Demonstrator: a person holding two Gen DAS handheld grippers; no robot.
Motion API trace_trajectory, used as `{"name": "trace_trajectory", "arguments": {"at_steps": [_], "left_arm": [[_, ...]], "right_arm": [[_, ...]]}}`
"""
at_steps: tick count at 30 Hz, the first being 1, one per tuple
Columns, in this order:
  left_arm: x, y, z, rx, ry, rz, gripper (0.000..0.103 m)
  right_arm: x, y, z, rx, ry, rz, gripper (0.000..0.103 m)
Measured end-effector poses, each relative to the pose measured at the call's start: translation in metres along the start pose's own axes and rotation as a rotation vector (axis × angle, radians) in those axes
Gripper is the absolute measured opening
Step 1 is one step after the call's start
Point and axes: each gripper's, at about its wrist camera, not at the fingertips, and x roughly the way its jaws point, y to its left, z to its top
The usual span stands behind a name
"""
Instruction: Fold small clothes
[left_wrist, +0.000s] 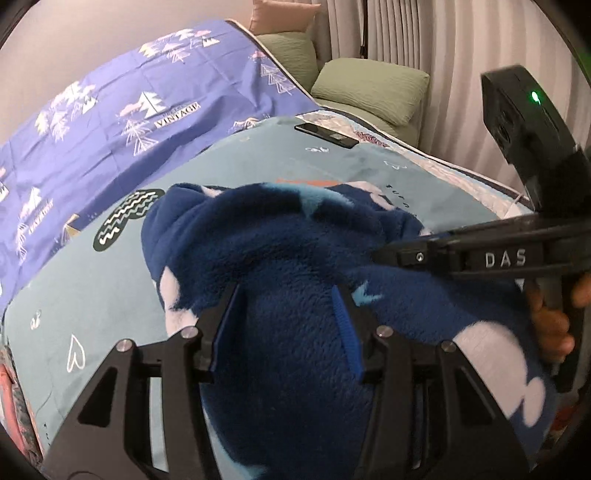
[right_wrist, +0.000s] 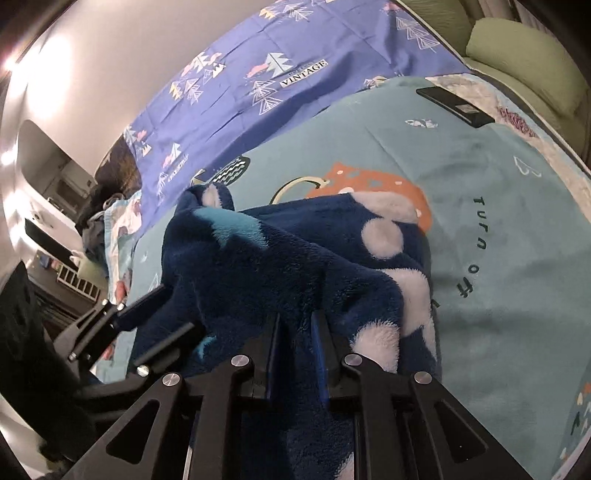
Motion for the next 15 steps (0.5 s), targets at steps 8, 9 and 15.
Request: {"name": "trace_trajectory", "arguments": {"at_steps": [8, 9, 15], "left_arm": [[0.003, 0.007, -0.002, -0.031, -0.014, -0.021, 0.052], [0.003, 0.007, -0.002, -0.032, -0.015, -0.021, 0.052], [-0.034, 0.016, -0.007, -0.144, -0.084, -0.046, 0.052]], "right_arm": [[0.003, 0.013, -0.002, -0.061, -0.016, -0.08, 0.016], [0.003, 0.013, -0.002, -0.06, -0.016, -0.077, 0.016], [-0.045, 0.017, -0.017, -0.009, -0.077, -0.054, 0.017]]}}
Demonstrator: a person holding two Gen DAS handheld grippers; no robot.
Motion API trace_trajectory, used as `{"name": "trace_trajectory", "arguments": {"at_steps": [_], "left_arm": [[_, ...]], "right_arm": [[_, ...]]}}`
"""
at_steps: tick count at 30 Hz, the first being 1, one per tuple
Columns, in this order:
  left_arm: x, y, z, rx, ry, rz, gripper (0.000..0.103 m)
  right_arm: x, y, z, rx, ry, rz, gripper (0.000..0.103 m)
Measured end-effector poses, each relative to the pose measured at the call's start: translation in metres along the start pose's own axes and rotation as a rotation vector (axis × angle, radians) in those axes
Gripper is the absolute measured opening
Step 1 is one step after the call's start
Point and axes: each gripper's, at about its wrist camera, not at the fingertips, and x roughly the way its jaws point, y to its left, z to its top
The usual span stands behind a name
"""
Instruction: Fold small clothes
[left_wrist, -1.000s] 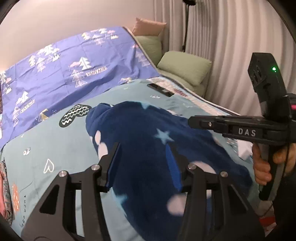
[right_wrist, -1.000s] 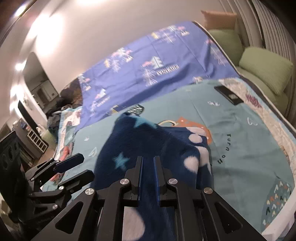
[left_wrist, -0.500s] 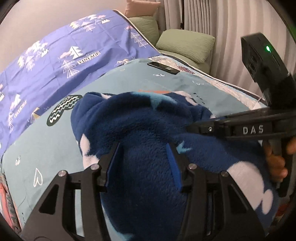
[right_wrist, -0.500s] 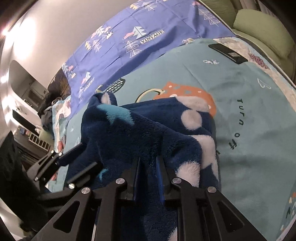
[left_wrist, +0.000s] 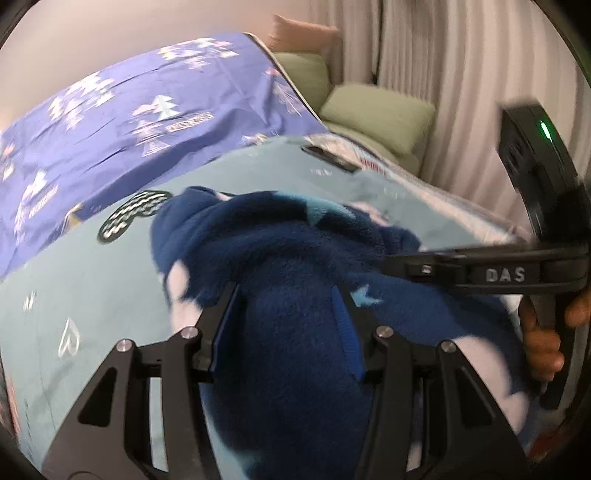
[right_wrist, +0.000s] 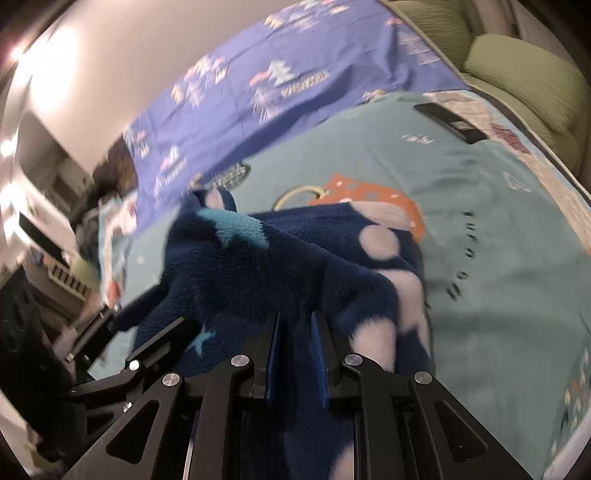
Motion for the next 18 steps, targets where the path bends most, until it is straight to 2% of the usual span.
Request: {"name": "trace_trajectory", "arguments": {"at_steps": [3, 5, 7, 9, 12, 16, 18], "left_arm": [[-0.038, 0.001, -0.008, -0.046, -0.029, -0.086, 0.052], [-0.058, -0.007, -0.019, -0.022, -0.043, -0.108, 0.052], [-0.068, -0.022, -0.035, 0.059, -0.026, -0.083, 0.052], [-0.065, -0.036, -0.055, 0.14, 0.023, -0.034, 0.052], [-0.055, -0.045, -0.073, 0.149, 0.033, 0.017, 0.054], [-0.05, -0.05, -0.069, 0.144, 0.032, 0.054, 0.054], [-0.052, -0.051, -0.069, 0.154, 0.029, 0.062, 0.054]], "right_arm": [[-0.038, 0.019, -0.024, -0.098, -0.048, -0.025, 0.018], [-0.055, 0.031, -0.049, -0.166, -0.043, -0.018, 0.02], [-0.064, 0.038, -0.073, -0.196, -0.019, -0.01, 0.022], [-0.061, 0.034, -0.094, -0.194, 0.008, -0.018, 0.025], [-0.046, 0.022, -0.106, -0.137, 0.024, -0.007, 0.025], [-0.046, 0.019, -0.101, -0.095, 0.028, -0.006, 0.025], [-0.048, 0.021, -0.101, -0.116, 0.026, -0.01, 0.025]]}}
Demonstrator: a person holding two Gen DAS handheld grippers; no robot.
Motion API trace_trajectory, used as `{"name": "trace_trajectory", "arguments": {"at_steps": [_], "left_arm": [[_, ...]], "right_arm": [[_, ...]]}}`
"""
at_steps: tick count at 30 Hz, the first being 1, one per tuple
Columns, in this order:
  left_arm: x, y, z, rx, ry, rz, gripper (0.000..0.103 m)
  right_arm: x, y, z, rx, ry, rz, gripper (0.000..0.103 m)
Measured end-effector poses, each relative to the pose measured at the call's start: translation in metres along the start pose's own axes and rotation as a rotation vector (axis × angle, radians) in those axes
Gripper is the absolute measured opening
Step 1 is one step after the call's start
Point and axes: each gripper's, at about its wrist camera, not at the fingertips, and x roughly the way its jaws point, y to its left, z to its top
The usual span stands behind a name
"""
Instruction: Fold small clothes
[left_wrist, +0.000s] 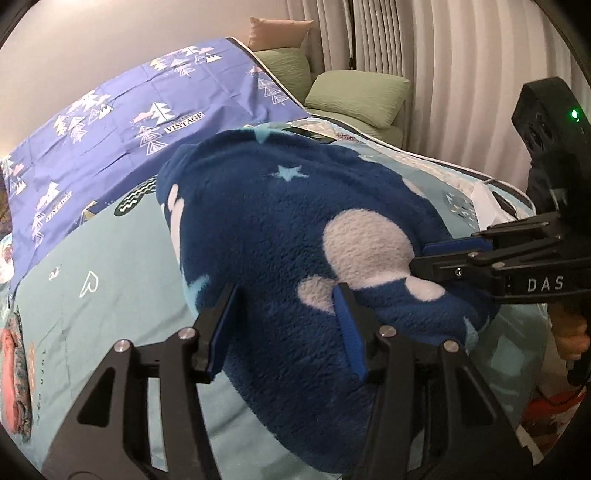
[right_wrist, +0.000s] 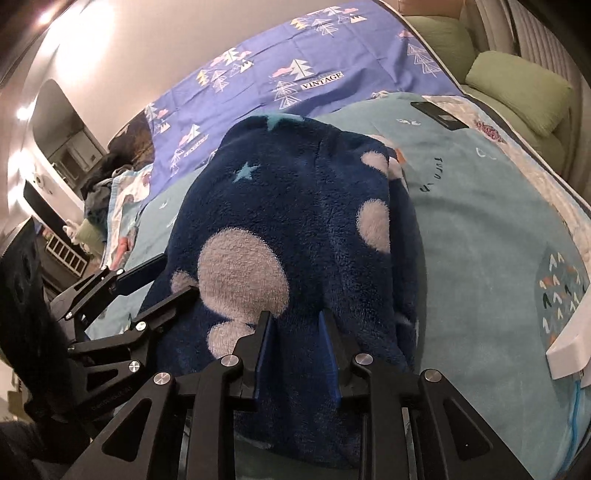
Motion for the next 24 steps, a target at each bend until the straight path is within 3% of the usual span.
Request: {"name": "trace_trajectory", "arguments": {"at_steps": [7, 9, 12, 15, 17, 18, 19, 21, 24], "left_arm": [[-0.021, 0.008, -0.001, -0.073, -0.002, -0.023, 0.056], [-0.03, 0.004, -0.002, -0.045, -0.014, -0.049, 0.06], [-0.021, -0.01, -0.016, 0.064, 0.006, -0.006, 0.066], [-0.016, -0.004, -0.021, 0.01, 0.007, -0.039, 0.066], [-0.022, 0.003, -0.014, -0.009, 0.008, -0.064, 0.066], [-0.026, 0.008, -0.009, -0.014, 0.006, -0.086, 0.066], [-0.029, 0.013, -0.003, -0.017, 0.004, -0.109, 0.068], [-0.029, 0.027, 0.008, -0.036, -0.008, -0.109, 0.079], [-0.013, 0.051, 0.023, -0.098, -0.012, -0.09, 0.083]], "right_arm": [[-0.029, 0.006, 0.0, -0.013, -0.052, 0.033, 0.026], [-0.031, 0.008, -0.004, -0.066, -0.029, 0.0, 0.03], [-0.009, 0.003, -0.015, -0.067, 0.059, -0.022, 0.032], [-0.012, 0.004, -0.017, -0.058, 0.044, -0.015, 0.032], [-0.025, 0.002, -0.01, -0.045, 0.019, 0.035, 0.035], [-0.034, -0.004, -0.001, -0.019, -0.015, 0.077, 0.043], [-0.039, -0.008, 0.004, 0.002, -0.04, 0.091, 0.064], [-0.051, -0.024, 0.024, 0.056, -0.128, 0.09, 0.092], [-0.041, -0.048, 0.056, 0.09, -0.151, 0.076, 0.099]]}}
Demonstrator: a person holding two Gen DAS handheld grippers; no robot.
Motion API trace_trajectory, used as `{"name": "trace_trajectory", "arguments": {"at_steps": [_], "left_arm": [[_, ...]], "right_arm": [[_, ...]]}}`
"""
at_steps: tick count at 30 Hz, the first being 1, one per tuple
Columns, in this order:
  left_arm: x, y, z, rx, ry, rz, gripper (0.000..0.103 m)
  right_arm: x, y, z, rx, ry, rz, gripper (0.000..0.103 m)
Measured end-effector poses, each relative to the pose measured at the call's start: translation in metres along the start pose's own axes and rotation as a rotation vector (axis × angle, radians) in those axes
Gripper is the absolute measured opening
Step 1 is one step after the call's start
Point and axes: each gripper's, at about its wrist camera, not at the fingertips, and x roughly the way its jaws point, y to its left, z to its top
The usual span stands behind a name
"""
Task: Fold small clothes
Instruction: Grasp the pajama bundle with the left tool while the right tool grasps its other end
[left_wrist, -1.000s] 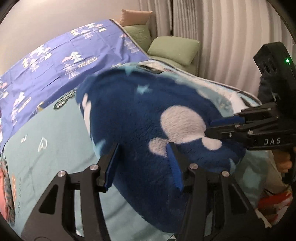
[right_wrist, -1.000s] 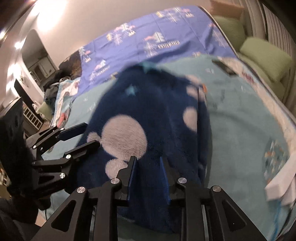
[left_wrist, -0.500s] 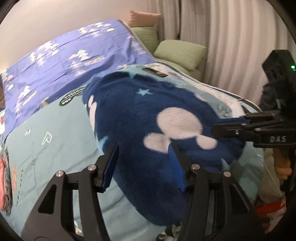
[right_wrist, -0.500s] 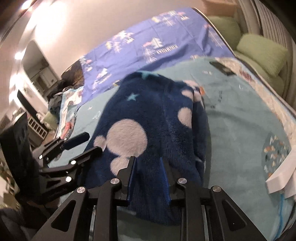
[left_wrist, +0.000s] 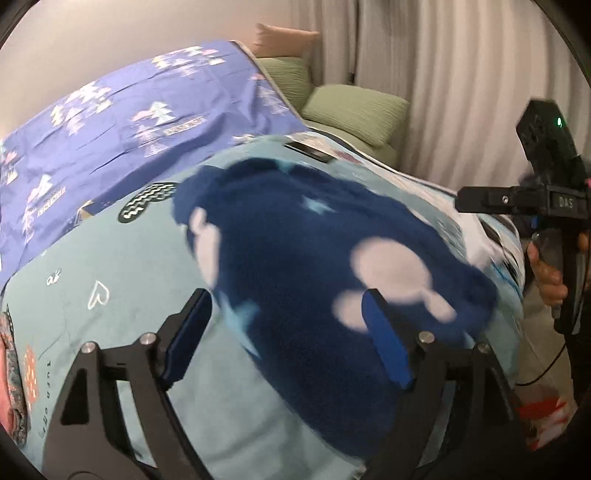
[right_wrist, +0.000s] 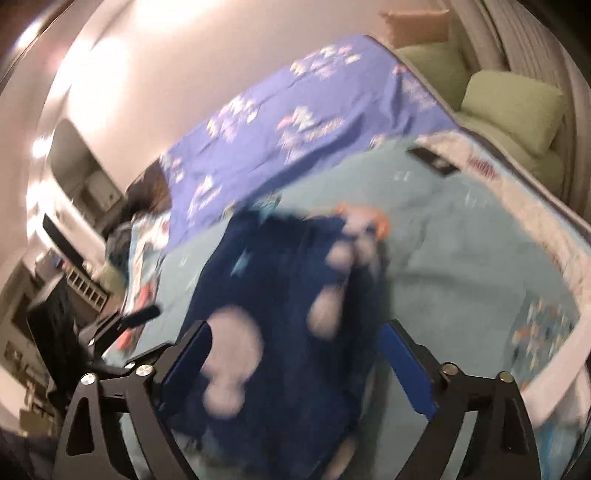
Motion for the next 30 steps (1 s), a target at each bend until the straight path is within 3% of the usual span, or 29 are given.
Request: {"name": "trace_trajectory", "arguments": {"at_steps": [2, 6, 8, 11, 15, 21, 25, 30], "left_arm": [[0.014, 0.019, 0.007, -0.088, 0.022, -0.026, 0.083], [0.047, 0.054, 0.014, -0.267, 0.085, -0.154, 0.083], [0.061, 0.06, 0.015, -0.293, 0.096, -0.202, 0.085], [0.074, 0.061, 0.016, -0.269, 0.093, -0.208, 0.093], [0.094, 0.066, 0.011, -0.29, 0.125, -0.245, 0.103], [0.121, 0.085, -0.002, -0.435, 0.183, -0.444, 0.103], [0.131, 0.088, -0.006, -0.457, 0.199, -0.524, 0.103], [0.143, 0.087, -0.003, -0.46, 0.226, -0.58, 0.103]], "right_arm": [[0.022, -0.016, 0.015, 0.041, 0.055, 0.018, 0.099], [0.072, -0.044, 0.027, 0.139, 0.198, 0.074, 0.099], [0.089, -0.057, 0.026, 0.188, 0.253, 0.13, 0.099], [0.111, -0.07, 0.021, 0.248, 0.319, 0.218, 0.1], [0.13, -0.086, 0.019, 0.271, 0.346, 0.317, 0.103], [0.14, -0.089, 0.024, 0.211, 0.371, 0.399, 0.103], [0.161, -0.085, 0.036, 0.186, 0.385, 0.461, 0.103], [0.183, -0.065, 0.048, 0.109, 0.396, 0.477, 0.103]]}}
